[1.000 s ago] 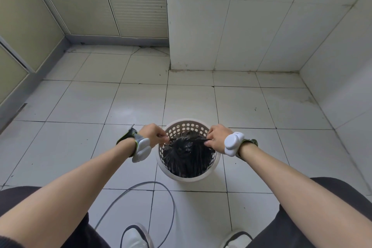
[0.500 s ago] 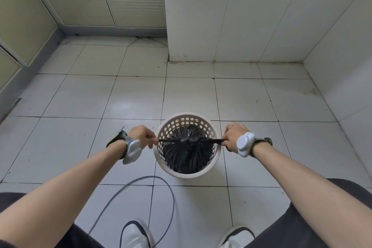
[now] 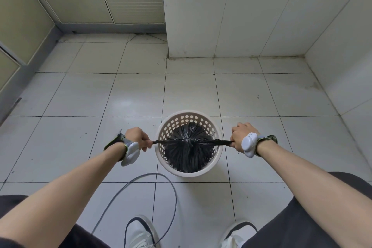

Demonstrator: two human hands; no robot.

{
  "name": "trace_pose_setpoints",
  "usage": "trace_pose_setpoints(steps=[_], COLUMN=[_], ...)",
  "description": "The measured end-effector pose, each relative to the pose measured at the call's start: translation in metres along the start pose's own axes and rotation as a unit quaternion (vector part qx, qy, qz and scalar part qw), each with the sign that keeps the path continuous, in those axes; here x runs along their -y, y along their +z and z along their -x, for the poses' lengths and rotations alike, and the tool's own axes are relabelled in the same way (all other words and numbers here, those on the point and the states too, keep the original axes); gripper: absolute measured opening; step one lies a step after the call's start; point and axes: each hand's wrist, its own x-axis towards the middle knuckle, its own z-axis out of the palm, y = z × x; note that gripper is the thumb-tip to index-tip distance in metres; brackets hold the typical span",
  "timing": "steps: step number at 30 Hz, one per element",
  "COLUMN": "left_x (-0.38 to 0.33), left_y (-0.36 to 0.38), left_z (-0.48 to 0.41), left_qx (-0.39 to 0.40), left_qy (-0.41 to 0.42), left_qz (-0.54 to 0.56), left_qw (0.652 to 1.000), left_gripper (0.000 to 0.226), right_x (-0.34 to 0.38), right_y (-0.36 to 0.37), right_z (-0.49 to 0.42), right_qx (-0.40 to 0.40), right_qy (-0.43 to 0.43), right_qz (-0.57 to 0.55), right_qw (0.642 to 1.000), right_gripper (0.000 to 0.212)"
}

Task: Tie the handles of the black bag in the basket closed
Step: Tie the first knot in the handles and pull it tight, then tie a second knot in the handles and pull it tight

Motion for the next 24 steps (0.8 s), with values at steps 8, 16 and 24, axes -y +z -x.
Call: trace_pose_setpoints(steps=[8, 16, 24], left_x=[-0.003, -0.026, -0.065], left_y=[-0.003, -0.014, -0.004], left_z=[-0.006, 0.01, 0.004], left_qx=[0.003, -0.075, -0.008], left_qy=[-0.018, 0.049, 0.133], left_qz=[-0.052, -0.21, -0.216], left_qw=[0.998, 0.973, 0.967], left_gripper=[0.016, 0.024, 0.042], right_x=[0.005, 0.019, 0.052], right_y=[-0.004, -0.039, -0.055], right_z=[-0.004, -0.002, -0.007], right_qx=[0.019, -0.059, -0.004], right_qy=[0.005, 0.009, -0.054], right_qz=[0.023, -0.068, -0.175], right_qw=[1.0, 0.996, 0.983], right_gripper=[0.018, 0.04, 0.046])
